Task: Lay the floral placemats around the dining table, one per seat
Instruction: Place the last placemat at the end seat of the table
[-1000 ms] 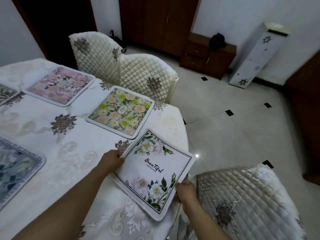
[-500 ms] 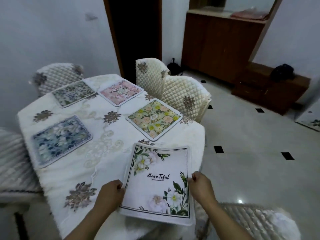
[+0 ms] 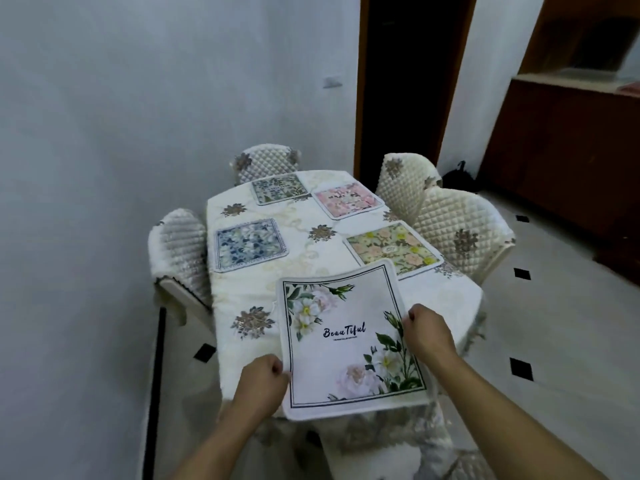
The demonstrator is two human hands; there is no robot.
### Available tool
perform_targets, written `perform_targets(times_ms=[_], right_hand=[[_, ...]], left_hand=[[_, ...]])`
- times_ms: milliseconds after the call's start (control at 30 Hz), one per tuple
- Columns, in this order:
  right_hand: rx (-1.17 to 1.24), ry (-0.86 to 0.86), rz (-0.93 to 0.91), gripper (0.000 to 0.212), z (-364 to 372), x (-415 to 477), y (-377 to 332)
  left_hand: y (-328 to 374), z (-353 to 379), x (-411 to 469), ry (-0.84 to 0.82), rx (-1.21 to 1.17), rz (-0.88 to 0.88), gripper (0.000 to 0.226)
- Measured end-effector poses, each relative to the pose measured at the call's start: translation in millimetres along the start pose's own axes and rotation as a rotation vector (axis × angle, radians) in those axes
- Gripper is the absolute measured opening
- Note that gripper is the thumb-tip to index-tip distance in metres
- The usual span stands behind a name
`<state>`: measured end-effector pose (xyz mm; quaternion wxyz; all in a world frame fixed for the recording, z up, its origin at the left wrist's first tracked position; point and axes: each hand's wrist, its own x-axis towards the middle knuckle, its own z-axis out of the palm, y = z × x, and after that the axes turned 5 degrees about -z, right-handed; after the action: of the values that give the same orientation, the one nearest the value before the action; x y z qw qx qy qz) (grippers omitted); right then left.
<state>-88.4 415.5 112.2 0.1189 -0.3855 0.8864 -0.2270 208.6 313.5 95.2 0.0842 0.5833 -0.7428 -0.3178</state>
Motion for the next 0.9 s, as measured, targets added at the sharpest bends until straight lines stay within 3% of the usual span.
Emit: perform_targets(times_ms=[300,600,900], right_hand=[[-0.007,-0.099,-0.078,0.024,-2.0,43.2,24.5],[-0.029,-0.336,-0.180,0.021,55.5,146.3,96.3],[0.020,-0.417,-0.200,0.020,98.9,189.0,117.7]], left_hand=[[10.3,35.8,-4.4,0.022,-0.040,-0.150,0.032],[30.7,141.6,30.5,0.075,0.034,-0.415,0.036],[33.4,174.5,56.5,0.152,-0.060,-0.515,0.032]])
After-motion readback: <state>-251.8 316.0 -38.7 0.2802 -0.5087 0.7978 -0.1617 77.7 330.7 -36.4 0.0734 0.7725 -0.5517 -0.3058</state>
